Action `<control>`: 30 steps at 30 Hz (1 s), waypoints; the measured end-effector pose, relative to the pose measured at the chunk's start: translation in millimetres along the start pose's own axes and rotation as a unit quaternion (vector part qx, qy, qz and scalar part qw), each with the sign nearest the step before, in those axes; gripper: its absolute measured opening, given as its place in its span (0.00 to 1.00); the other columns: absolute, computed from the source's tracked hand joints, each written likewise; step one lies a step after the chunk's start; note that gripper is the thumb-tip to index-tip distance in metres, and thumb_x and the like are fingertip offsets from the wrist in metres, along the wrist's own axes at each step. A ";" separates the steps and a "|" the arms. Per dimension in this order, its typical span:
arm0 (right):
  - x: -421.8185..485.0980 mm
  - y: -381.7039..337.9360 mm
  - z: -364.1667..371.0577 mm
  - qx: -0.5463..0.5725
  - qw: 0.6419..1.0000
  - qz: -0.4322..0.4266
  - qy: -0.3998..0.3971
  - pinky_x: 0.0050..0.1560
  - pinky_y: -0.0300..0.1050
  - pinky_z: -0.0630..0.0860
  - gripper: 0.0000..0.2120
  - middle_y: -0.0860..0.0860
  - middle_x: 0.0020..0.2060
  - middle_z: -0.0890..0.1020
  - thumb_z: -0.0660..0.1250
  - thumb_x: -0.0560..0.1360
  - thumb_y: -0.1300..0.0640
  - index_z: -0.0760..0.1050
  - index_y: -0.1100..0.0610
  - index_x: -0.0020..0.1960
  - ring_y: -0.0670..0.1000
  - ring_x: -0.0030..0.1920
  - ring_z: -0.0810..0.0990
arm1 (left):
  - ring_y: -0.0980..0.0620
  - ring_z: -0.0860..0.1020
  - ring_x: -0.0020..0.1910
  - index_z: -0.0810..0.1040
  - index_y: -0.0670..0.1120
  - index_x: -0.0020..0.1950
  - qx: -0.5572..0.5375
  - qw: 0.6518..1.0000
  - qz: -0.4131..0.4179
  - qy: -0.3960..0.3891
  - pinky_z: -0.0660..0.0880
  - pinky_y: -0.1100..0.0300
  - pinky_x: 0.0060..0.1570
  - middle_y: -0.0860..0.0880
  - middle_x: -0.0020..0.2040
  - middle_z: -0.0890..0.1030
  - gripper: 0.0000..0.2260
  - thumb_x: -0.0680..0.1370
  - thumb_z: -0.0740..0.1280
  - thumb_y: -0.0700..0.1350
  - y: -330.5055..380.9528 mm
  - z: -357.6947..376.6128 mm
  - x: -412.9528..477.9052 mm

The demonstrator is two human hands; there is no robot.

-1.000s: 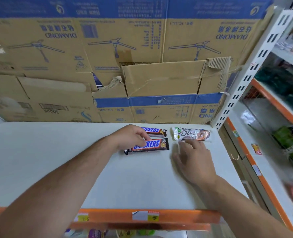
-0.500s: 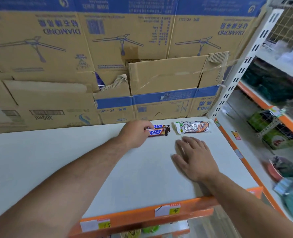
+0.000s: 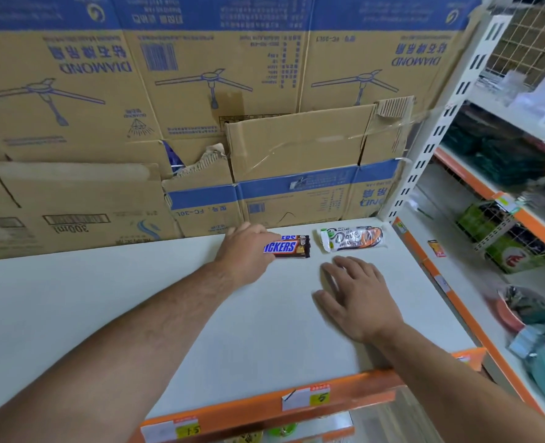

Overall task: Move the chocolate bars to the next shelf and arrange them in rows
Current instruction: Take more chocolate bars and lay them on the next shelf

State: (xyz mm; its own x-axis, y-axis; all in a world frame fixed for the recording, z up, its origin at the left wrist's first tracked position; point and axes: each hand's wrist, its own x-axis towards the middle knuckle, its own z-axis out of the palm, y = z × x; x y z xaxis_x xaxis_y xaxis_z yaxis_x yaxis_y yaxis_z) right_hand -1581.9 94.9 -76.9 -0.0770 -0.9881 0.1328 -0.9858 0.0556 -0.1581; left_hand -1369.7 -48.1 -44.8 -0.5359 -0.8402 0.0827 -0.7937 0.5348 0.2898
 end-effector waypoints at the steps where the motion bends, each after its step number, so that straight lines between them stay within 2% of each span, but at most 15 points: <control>1: 0.0 0.2 -0.2 0.002 1.000 0.000 -0.002 0.73 0.54 0.60 0.29 0.48 0.70 0.71 0.52 0.76 0.32 0.68 0.45 0.70 0.52 0.72 0.64 | 0.52 0.67 0.61 0.72 0.58 0.70 0.001 1.000 -0.007 -0.005 0.62 0.54 0.62 0.56 0.61 0.74 0.19 0.79 0.64 0.51 1.3 1.2 1.0; 8: -0.3 0.6 -3.3 -0.002 1.000 -0.015 -0.003 0.73 0.54 0.59 0.29 0.49 0.70 0.71 0.51 0.76 0.32 0.68 0.46 0.70 0.53 0.71 0.64 | 0.52 0.65 0.62 0.67 0.58 0.74 0.044 0.998 -0.034 -0.018 0.61 0.52 0.63 0.55 0.63 0.71 0.20 0.81 0.60 0.53 9.7 6.3 -2.6; 12: -0.7 -0.2 -6.4 -0.004 1.000 -0.021 -0.012 0.73 0.54 0.58 0.30 0.49 0.71 0.70 0.50 0.76 0.32 0.67 0.47 0.71 0.53 0.72 0.63 | 0.50 0.62 0.68 0.59 0.56 0.77 0.064 0.996 -0.050 -0.035 0.58 0.50 0.70 0.53 0.69 0.67 0.26 0.80 0.61 0.56 19.8 2.3 -10.4; 15: -0.6 0.1 -6.5 -0.008 0.999 -0.025 -0.023 0.73 0.54 0.58 0.31 0.50 0.71 0.69 0.48 0.76 0.32 0.67 0.47 0.72 0.53 0.72 0.63 | 0.49 0.61 0.71 0.57 0.55 0.78 0.051 0.995 -0.087 0.007 0.58 0.50 0.72 0.51 0.72 0.65 0.31 0.77 0.64 0.56 25.9 -0.7 -29.9; 18: -1.8 -0.9 -5.1 -0.009 1.000 -0.029 -0.004 0.67 0.54 0.63 0.28 0.51 0.66 0.74 0.52 0.75 0.33 0.71 0.48 0.66 0.55 0.67 0.68 | 0.49 0.64 0.68 0.63 0.53 0.75 0.061 0.991 -0.113 0.042 0.62 0.53 0.67 0.52 0.69 0.68 0.28 0.76 0.65 0.54 26.3 -5.0 -60.9; 21: -2.3 -3.8 -5.0 -0.014 0.999 -0.030 -0.002 0.63 0.54 0.66 0.24 0.51 0.62 0.75 0.54 0.75 0.34 0.73 0.48 0.62 0.56 0.64 0.70 | 0.49 0.64 0.68 0.67 0.53 0.73 0.057 0.987 -0.148 0.012 0.64 0.52 0.65 0.51 0.68 0.69 0.24 0.77 0.63 0.55 24.3 -12.8 -92.1; 26: -0.1 -20.6 -21.8 -0.031 0.995 -0.020 -0.089 0.58 0.54 0.72 0.20 0.51 0.59 0.76 0.54 0.77 0.40 0.73 0.51 0.59 0.58 0.63 0.71 | 0.48 0.64 0.69 0.66 0.53 0.73 0.051 0.979 -0.189 -0.047 0.64 0.49 0.68 0.51 0.69 0.70 0.25 0.78 0.62 0.60 18.6 -28.4 -134.4; 28: -5.0 -41.3 -32.3 -0.034 0.993 -0.033 -0.111 0.52 0.52 0.75 0.18 0.54 0.54 0.77 0.55 0.75 0.46 0.76 0.54 0.57 0.59 0.58 0.74 | 0.47 0.64 0.70 0.65 0.53 0.74 0.054 0.978 -0.197 -0.049 0.63 0.49 0.68 0.50 0.70 0.70 0.26 0.78 0.61 0.60 14.3 -36.7 -149.7; 30: -12.5 -70.5 -38.6 -0.034 0.991 -0.066 -0.109 0.48 0.49 0.77 0.17 0.54 0.49 0.78 0.57 0.72 0.47 0.77 0.54 0.53 0.59 0.54 0.76 | 0.47 0.64 0.70 0.64 0.53 0.75 0.055 0.975 -0.209 -0.044 0.63 0.49 0.68 0.49 0.71 0.69 0.27 0.78 0.60 0.61 6.1 -45.6 -165.1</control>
State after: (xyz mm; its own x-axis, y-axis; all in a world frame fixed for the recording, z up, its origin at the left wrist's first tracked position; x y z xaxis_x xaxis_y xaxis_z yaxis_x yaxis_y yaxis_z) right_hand -1517.1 108.8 -29.6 0.0794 -0.9945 -0.0686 -0.9936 -0.0734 -0.0860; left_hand -1273.0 89.8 -13.1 -0.1780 -0.9784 -0.1049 -0.9718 0.1579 0.1753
